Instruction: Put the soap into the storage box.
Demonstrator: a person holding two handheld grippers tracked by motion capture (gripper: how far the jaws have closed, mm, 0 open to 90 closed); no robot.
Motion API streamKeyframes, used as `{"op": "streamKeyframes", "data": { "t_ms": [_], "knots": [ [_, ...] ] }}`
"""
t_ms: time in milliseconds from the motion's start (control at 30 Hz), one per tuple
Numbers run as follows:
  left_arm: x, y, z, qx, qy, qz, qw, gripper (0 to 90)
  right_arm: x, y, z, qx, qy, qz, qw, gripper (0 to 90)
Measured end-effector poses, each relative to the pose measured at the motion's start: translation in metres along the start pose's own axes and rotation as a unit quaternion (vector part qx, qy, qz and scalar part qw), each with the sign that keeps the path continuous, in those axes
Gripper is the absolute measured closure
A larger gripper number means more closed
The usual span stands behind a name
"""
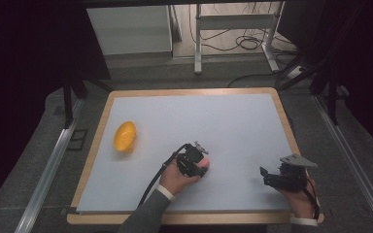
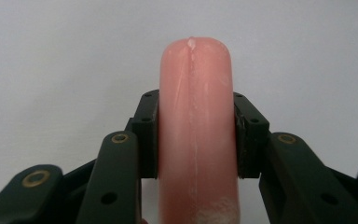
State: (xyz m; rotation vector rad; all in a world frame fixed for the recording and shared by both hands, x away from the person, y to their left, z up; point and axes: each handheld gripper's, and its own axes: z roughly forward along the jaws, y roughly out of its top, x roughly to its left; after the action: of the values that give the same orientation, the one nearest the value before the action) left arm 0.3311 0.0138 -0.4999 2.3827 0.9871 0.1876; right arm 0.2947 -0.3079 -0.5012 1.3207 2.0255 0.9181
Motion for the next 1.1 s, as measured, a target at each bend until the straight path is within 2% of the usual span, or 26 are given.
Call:
{"op": "streamKeyframes", "data": {
  "t_ms": [233,267,633,1100],
  "knots": [
    [0.007,-0.002,-0.009,-0.014,-0.012,-0.006,0.9998,60.2,-0.002,0.000,0.000,0.000,-0.003,0.003,1.0000,9.8],
    [0.009,-0.004,-0.014,-0.024,-0.017,-0.012,0.9995,60.2,-0.002,-0.001,0.000,-0.001,-0.004,0.004,1.0000,9.8],
    [0.025,-0.010,-0.032,-0.043,-0.014,-0.028,0.9986,60.2,-0.003,-0.001,0.001,0.000,-0.008,0.005,1.0000,9.8],
    [0.039,-0.016,-0.049,-0.054,-0.008,-0.038,0.9978,60.2,-0.003,-0.002,0.001,0.002,-0.009,0.007,0.9999,9.8]
  ]
}}
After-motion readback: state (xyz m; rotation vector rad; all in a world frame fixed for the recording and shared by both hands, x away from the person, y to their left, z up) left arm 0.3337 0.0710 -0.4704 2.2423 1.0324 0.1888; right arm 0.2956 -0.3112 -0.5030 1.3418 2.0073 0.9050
